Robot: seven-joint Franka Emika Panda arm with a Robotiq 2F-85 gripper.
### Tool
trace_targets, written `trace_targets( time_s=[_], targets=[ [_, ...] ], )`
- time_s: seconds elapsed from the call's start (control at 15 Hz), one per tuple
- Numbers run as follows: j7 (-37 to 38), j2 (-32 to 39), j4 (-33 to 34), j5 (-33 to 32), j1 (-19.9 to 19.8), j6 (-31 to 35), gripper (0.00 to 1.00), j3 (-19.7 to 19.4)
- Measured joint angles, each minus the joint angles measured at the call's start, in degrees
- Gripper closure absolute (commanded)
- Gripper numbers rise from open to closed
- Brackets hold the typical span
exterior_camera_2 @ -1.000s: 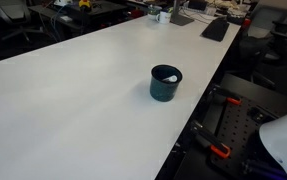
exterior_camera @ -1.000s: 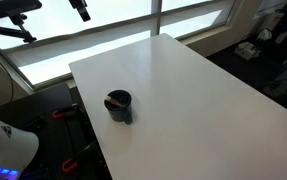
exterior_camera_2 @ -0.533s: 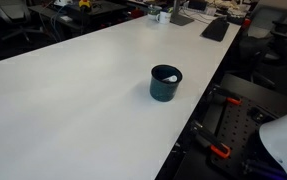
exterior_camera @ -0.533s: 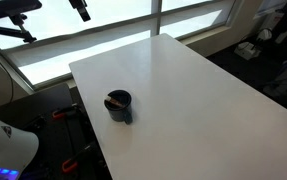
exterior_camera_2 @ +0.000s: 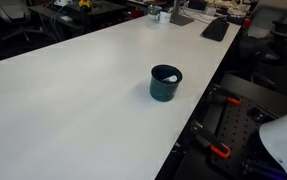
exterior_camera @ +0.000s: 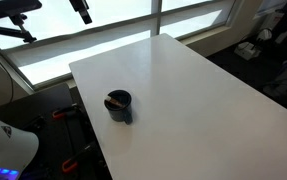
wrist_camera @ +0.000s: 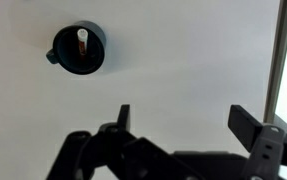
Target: Remove the marker from the cup
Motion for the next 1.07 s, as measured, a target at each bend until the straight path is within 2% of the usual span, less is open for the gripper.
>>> trace_targets(
  time_s=[0.33, 0.6, 1.07],
  targets=[
    [2.03, 6.01, 0.76, -1.58, -5.05, 1.57, 0.00, -1.08],
    [3.16, 13.27, 2.90, -2.80, -8.03, 1.52, 0.00, -3.55],
    [3.18, 27.34, 3.49, -2.49, -8.52, 0.95, 0.00, -8.49]
  ],
)
